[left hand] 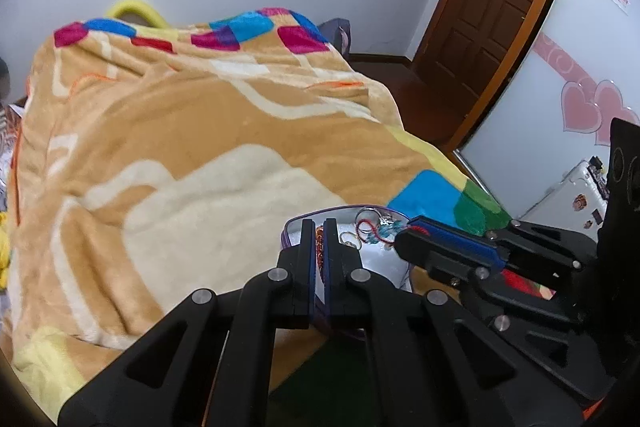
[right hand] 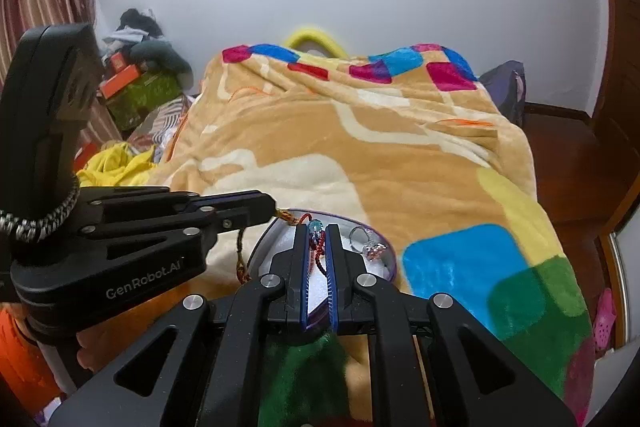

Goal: Organize jewelry

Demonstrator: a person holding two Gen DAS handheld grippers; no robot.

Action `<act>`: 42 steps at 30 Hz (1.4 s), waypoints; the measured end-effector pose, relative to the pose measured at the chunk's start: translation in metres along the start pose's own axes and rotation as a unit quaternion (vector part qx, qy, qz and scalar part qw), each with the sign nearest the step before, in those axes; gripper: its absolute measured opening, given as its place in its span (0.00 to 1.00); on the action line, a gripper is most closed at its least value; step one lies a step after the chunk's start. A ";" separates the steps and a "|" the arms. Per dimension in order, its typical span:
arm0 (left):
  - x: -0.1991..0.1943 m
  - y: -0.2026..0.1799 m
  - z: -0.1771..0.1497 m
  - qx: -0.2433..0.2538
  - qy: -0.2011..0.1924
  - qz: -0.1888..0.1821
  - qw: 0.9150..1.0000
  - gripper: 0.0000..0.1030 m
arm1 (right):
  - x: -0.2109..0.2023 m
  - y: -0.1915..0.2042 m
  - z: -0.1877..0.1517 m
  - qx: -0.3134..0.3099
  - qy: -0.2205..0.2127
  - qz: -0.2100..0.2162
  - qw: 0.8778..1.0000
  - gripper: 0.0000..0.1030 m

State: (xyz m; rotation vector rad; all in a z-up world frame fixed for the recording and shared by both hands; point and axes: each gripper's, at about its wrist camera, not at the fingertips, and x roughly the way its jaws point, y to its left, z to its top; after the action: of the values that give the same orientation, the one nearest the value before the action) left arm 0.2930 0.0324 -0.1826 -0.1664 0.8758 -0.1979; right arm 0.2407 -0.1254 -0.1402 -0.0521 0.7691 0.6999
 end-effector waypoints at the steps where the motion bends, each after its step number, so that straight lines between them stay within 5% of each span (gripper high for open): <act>1: 0.001 0.001 0.000 0.000 0.002 0.001 1.000 0.01 | 0.003 0.000 0.000 -0.001 0.004 0.004 1.000 0.07; 21: 0.000 -0.006 -0.007 0.021 0.031 0.008 0.999 0.12 | 0.024 -0.004 -0.003 0.000 0.069 0.005 0.998 0.07; 33: -0.032 -0.017 -0.016 0.034 0.013 0.024 0.999 0.17 | -0.009 0.003 -0.003 -0.010 0.053 -0.020 0.998 0.11; 39: -0.054 -0.023 -0.023 0.036 0.004 0.028 0.999 0.30 | -0.037 0.008 -0.004 -0.014 0.027 -0.044 0.999 0.32; 42: -0.066 -0.026 -0.028 0.037 -0.003 0.029 0.999 0.32 | -0.052 0.010 -0.005 -0.012 0.016 -0.051 0.998 0.33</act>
State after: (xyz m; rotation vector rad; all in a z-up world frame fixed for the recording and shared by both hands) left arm 0.2276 0.0209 -0.1449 -0.0721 0.8654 -0.1747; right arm 0.2053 -0.1481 -0.1079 -0.1244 0.7824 0.6125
